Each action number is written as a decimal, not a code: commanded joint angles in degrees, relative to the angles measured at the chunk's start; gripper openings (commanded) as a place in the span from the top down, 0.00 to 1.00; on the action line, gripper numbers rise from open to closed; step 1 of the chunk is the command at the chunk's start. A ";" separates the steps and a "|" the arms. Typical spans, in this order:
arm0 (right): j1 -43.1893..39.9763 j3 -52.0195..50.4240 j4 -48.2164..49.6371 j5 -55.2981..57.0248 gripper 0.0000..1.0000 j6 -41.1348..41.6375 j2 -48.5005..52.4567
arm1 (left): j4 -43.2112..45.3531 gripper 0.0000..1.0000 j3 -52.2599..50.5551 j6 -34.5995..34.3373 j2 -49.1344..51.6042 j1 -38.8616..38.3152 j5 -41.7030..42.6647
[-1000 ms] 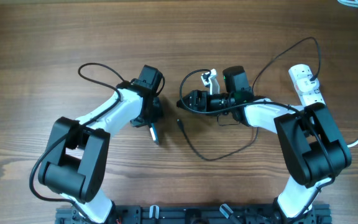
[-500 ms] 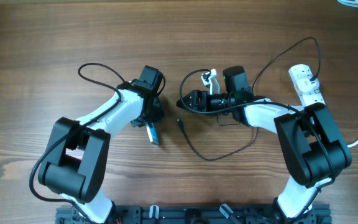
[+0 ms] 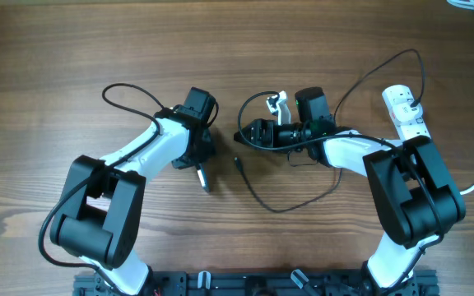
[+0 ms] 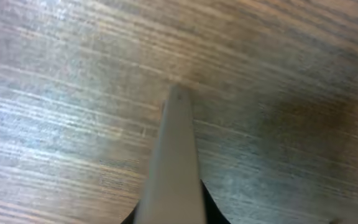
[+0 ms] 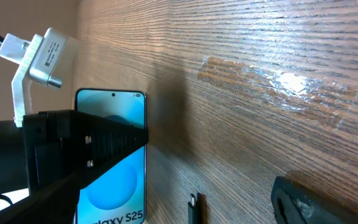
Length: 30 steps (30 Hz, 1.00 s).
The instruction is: Plug charger to phone and switch on socket
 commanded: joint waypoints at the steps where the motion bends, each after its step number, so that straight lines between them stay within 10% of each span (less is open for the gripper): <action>1: -0.13 -1.38 -1.92 7.52 0.00 -1.11 1.86 | -0.81 0.96 -0.31 -0.15 -1.11 -0.20 0.35; 17: -0.13 -1.38 -2.12 7.45 0.00 -0.92 1.86 | 5.68 0.96 -0.33 4.17 -1.68 3.82 25.35; 30: 2.73 -1.36 -4.00 12.33 0.01 -1.57 1.86 | 31.80 0.96 -0.37 -6.05 -1.66 15.89 40.35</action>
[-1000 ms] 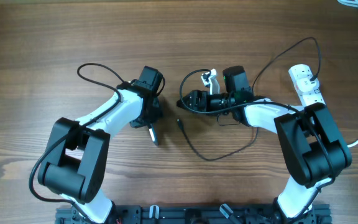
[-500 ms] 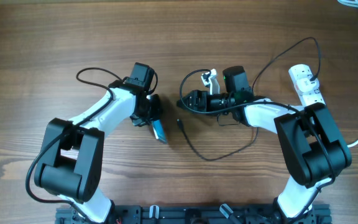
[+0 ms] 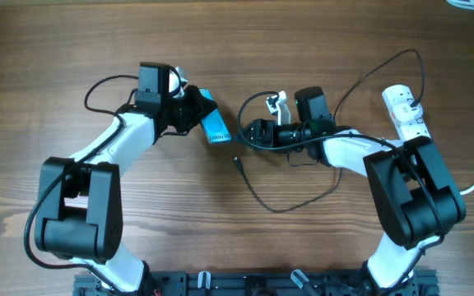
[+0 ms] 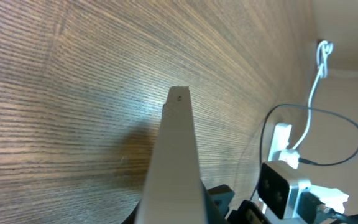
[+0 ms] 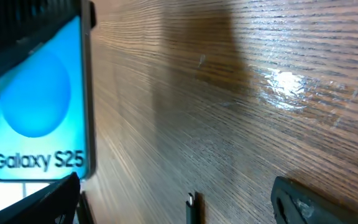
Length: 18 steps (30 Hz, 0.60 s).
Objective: Plug charger to phone and switch on socket
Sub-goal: 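Move the right gripper down over the black USB-C cable plug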
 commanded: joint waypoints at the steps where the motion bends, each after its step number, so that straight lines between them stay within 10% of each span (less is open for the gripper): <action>1: 2.93 -1.53 -2.23 12.13 0.00 -0.79 2.29 | 0.61 0.96 0.37 0.04 -1.16 2.62 5.11; 6: 8.76 5.33 -15.06 25.49 0.16 -1.86 2.29 | 4.02 0.96 0.39 5.29 -1.16 4.85 19.87; 12: 25.24 17.25 -33.97 52.24 0.39 -6.27 2.29 | 1.29 0.96 0.37 6.82 -1.16 6.99 20.46; 18: 26.12 23.19 -49.86 52.61 0.55 -10.99 2.29 | -4.83 0.96 0.33 9.94 -1.16 11.78 19.58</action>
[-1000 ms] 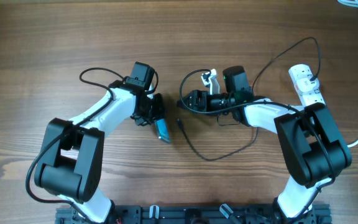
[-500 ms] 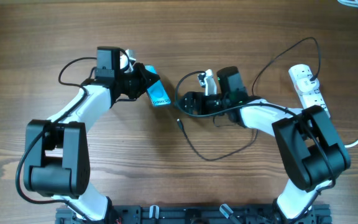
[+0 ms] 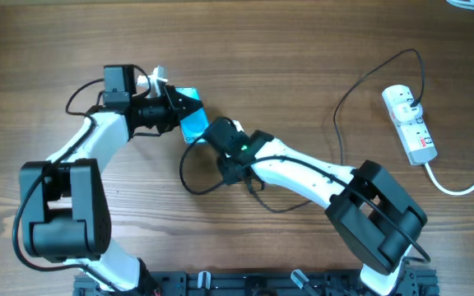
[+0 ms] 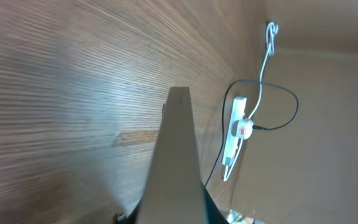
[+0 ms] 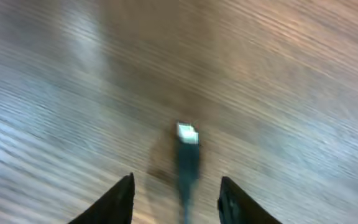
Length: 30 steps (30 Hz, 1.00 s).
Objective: Plug charger to phone and switch on socket
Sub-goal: 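Move the right gripper down over the black USB-C cable plug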
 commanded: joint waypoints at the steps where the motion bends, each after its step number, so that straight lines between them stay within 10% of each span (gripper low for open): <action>1: -1.99 1.64 -3.78 -3.15 0.54 -8.41 1.31 | -1.07 0.96 0.37 3.87 -1.18 2.27 1.75; 8: -3.06 1.16 -5.49 -9.42 0.56 -11.13 1.46 | -5.31 0.96 0.37 11.54 -1.18 3.87 0.66; 12: -3.08 1.16 -5.25 -9.42 0.84 -11.08 1.53 | -8.74 0.96 0.37 12.13 -1.18 6.36 0.44; 30: -3.08 1.16 0.09 -6.82 0.79 -9.88 3.61 | -10.19 0.96 0.37 12.44 -1.18 6.78 -1.92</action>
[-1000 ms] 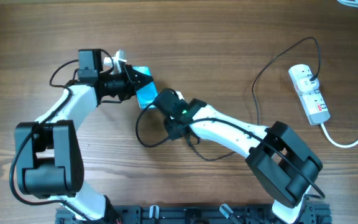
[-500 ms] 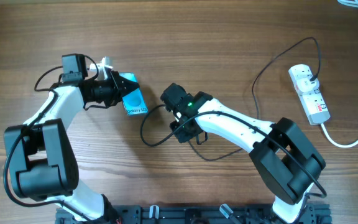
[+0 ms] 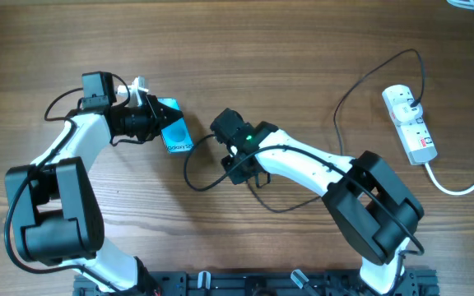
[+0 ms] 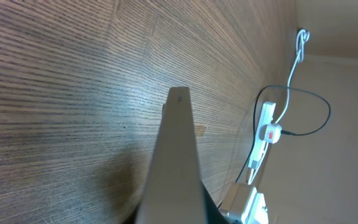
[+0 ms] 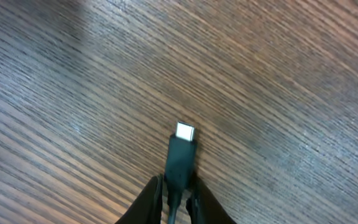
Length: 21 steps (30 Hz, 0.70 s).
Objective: Plug charger to phone and switch on socket
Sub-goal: 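Move the right gripper down over the black USB-C cable plug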
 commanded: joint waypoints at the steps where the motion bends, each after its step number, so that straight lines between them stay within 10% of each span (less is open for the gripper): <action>1: 0.07 0.57 0.02 0.57 0.77 0.28 1.29 | 0.20 0.96 0.37 1.36 -1.18 0.26 0.92; 21: 0.09 0.57 1.38 0.48 0.67 0.33 1.29 | 0.61 0.96 0.37 1.36 -1.18 0.26 0.94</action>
